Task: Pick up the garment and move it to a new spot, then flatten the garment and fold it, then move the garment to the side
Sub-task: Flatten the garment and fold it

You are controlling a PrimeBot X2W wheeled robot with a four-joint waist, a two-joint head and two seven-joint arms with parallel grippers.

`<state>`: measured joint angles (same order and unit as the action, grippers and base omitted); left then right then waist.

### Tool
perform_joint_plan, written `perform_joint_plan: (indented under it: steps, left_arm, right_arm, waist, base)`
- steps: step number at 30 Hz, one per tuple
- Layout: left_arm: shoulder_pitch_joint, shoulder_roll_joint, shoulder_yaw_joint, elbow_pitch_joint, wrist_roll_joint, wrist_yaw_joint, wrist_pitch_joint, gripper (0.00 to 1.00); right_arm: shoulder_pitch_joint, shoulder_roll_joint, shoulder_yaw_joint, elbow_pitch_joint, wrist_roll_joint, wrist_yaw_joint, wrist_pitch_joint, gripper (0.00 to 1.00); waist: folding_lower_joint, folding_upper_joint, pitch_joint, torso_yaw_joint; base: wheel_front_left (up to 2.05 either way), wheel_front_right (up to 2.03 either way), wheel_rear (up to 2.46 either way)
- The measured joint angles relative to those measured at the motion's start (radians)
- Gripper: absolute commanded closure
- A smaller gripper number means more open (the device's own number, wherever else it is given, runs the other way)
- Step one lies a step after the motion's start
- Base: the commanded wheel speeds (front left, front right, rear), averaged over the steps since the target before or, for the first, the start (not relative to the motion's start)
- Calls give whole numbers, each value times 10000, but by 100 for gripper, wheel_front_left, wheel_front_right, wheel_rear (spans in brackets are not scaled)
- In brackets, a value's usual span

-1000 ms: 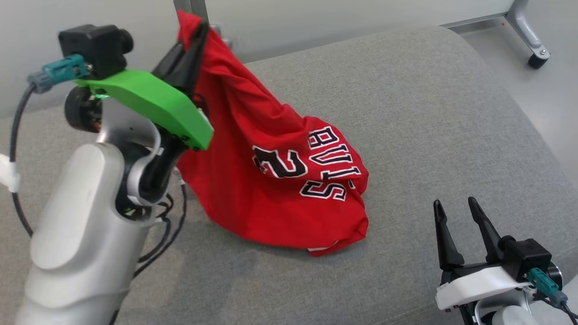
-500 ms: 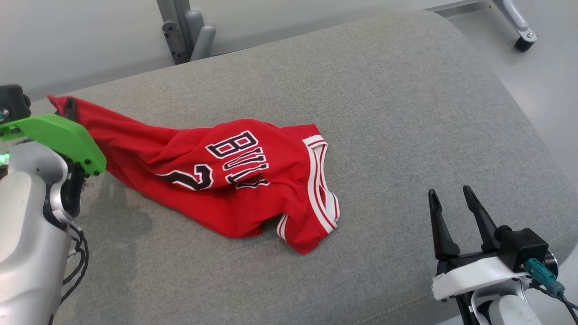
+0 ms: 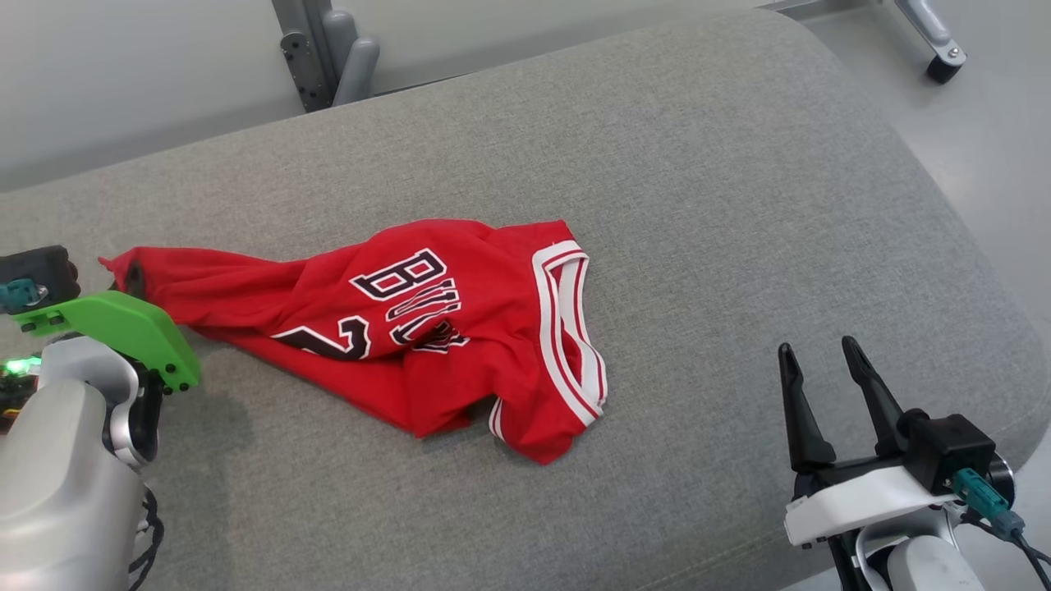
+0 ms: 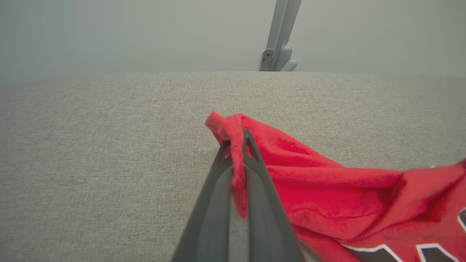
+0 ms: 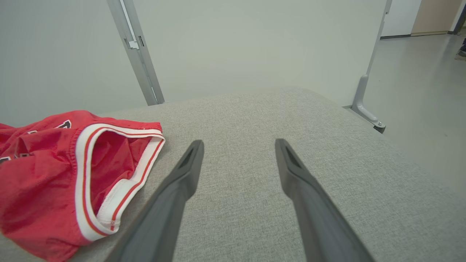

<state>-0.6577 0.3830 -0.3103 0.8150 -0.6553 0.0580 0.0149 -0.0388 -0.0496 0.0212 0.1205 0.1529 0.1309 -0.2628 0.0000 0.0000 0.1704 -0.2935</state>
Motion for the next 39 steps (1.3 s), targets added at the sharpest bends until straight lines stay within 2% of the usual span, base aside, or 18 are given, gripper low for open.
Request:
perform_joint_plan:
  steps: [1, 2, 3, 8, 14, 16, 21, 24, 28, 33, 39]
  left_arm:
    - [6, -63, -13, 65, -46, -81, -50, 94]
    - [6, -132, -27, 123, -119, -190, -111, 62]
    - [7, -205, -23, 180, -163, -253, -219, 0]
    - [84, -330, -125, 88, -173, -548, -740, 0]
    - [767, -268, -299, -1432, -10, -623, -1258, 0]
    - [1168, -184, -393, -2257, 81, -493, -1170, 0]
    - [2262, 12, -633, -4926, 278, 157, -713, 0]
    - [2828, -155, -1273, -6585, 523, 456, -125, 0]
    - [3191, -583, -2577, -7998, 1041, 491, 731, 0]
    - [3292, -1361, -3979, -7889, 1400, 370, 1542, 0]
    - [2772, -1774, -4667, -6920, 1697, 192, 2102, 0]
  right_arm:
    - [28, 0, 2, 4, 0, -2, 0, 0]
    - [55, 0, 17, 10, -4, -2, 0, 0]
    - [72, 2, 25, 15, -17, -2, 0, 0]
    - [100, 2, -6, 13, -86, 0, 0, 0]
    - [241, 2, -138, -33, -251, 0, 0, 0]
    - [351, 2, -144, -29, -267, 0, 0, 0]
    - [379, 2, -117, -77, -274, 0, 0, 0]
    - [379, 2, -98, -109, -274, 0, 0, 0]
    - [332, 2, -63, -151, -272, 0, 0, 0]
    - [177, 2, -19, -215, -221, 0, 0, 0]
    - [123, 4, 10, -236, -136, 0, 0, 0]
  waist:
    - [0, 0, -17, 30]
    - [0, 0, -34, 64]
    - [0, 0, -51, 99]
    - [0, 0, -201, 269]
    - [0, 0, -414, 469]
    - [0, 0, -482, 532]
    - [0, 0, -548, 646]
    - [0, 0, -459, 661]
    - [0, 0, -292, 629]
    - [0, 0, -126, 442]
    - [0, 0, -3, 109]
  base:
    - [0, 0, 0]
    - [0, 0, 0]
    - [0, 0, 0]
    - [0, 0, 0]
    - [0, 0, 0]
    - [0, 0, 0]
    - [0, 0, 0]
    - [0, 0, 0]
    - [0, 0, 0]
    - [0, 0, 0]
    - [0, 0, 0]
